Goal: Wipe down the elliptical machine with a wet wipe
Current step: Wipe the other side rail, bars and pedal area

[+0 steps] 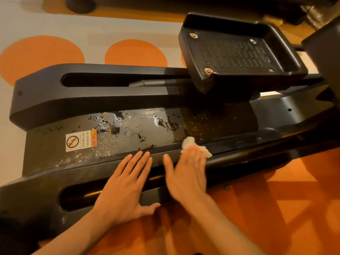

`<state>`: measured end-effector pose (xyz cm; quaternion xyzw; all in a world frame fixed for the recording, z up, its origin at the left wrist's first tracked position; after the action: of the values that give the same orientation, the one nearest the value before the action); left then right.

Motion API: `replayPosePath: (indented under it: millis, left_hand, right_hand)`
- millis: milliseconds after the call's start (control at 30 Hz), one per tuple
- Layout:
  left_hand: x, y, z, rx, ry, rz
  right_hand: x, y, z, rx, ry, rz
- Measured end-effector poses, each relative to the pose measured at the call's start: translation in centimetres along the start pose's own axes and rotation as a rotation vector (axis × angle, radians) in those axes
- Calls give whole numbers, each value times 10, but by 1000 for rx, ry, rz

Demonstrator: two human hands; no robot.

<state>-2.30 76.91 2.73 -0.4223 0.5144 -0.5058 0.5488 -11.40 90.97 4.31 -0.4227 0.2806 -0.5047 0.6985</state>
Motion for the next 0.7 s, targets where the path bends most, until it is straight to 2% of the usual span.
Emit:
replayPosePath:
  millis: [100,200,267,367,467,567,700]
  left_hand:
    - [-1,-2,0,-14,5,-6]
    - [-2,-3,0,-16,7,-7]
    - [-2,-1,0,-8,7,-8]
    - [-1,-2,0,-10,2,-13]
    - [-1,-2,-1,-10,7,-3]
    - [-1,-1,0,-9,7,-3]
    - [-1,-2,-1,-5,2,-3]
  right_hand:
    - [-47,-10,-22,94,217,119]
    - [-60,-27,-42,91,354,57]
    - [-35,-27,-38,79,262,79]
    - [-8,-28,-30,34,-5,150]
    - [-42,-39,-51,119,-89,204]
    - [-102,-51,-74,195,68,124]
    - [-182,-58,-106,263,269,142]
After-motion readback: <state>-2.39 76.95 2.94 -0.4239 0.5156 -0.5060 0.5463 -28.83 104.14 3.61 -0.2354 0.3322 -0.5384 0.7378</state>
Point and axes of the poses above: each hand's wrist, its own z-axis away from the middle knuckle, its own y-axis out of the palm, x = y × z, the point moved 6 cm from there along -z, towards the middle knuckle, and after that the axes turned 8 degrees about -y, right-handed, at the moved point
